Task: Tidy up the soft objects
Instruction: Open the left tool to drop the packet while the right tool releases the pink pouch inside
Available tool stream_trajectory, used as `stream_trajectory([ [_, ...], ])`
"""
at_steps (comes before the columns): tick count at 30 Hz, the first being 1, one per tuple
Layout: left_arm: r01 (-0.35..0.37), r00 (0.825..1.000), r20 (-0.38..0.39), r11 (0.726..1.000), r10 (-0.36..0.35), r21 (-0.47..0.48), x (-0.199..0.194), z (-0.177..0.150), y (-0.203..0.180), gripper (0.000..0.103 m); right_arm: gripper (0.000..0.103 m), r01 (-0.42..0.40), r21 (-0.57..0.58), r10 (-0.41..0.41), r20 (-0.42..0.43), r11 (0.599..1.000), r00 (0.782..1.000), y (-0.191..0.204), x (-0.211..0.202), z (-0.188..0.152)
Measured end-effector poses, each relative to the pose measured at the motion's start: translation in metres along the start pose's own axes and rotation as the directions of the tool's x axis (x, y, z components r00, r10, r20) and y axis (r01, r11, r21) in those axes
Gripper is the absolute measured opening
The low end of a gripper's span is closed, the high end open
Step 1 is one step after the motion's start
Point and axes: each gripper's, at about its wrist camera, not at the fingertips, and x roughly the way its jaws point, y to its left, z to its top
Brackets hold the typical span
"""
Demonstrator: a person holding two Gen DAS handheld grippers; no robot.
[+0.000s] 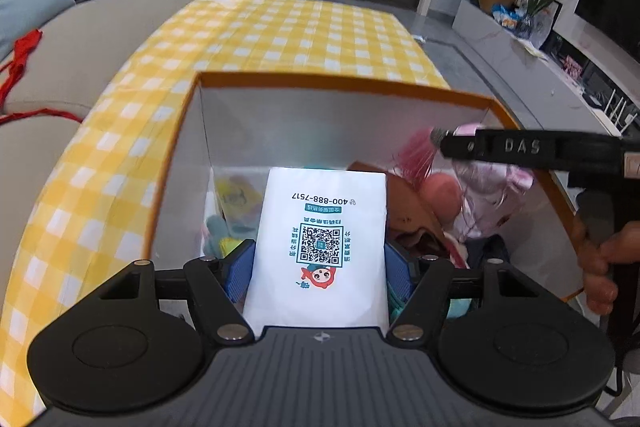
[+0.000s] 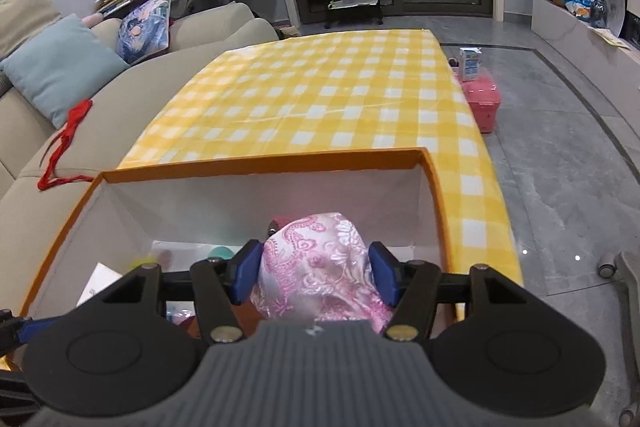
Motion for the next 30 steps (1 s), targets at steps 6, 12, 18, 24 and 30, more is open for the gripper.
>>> stream_trajectory([
  [6, -0.021, 1.0, -0.011, 1.0, 0.02, -0.022, -0.001, 0.001, 0.008, 0.077, 0.086, 0.019, -0.1, -0.012, 0.074, 0.995, 0.997, 0.021, -0.01, 0.0],
  [12, -0.029, 1.0, -0.006, 0.998, 0.029, -0.048, -0.006, 0.001, 0.015, 0.077, 0.1, 0.046, -0.116, -0.031, 0.13, 0.992, 0.991, 0.029, -0.015, -0.003],
  [18, 0.003, 1.0, -0.016, 0.999, -0.004, -0.046, -0.007, -0.001, 0.013, 0.077, 0.1, 0.043, -0.077, -0.036, 0.088, 0.996, 0.995, 0.025, -0.009, -0.003],
  [24, -0.009, 1.0, -0.018, 1.0, 0.009, -0.024, -0.006, -0.003, 0.01, 0.079, 0.1, 0.018, -0.04, -0.015, 0.075, 0.999, 0.997, 0.023, -0.01, -0.004],
  [30, -0.003, 0.999, 0.032, 0.997, 0.005, -0.073, -0.009, -0.006, 0.012, 0.089, 0.1, 0.007, -0.034, -0.005, 0.055, 0.999, 0.998, 0.024, -0.009, -0.005],
])
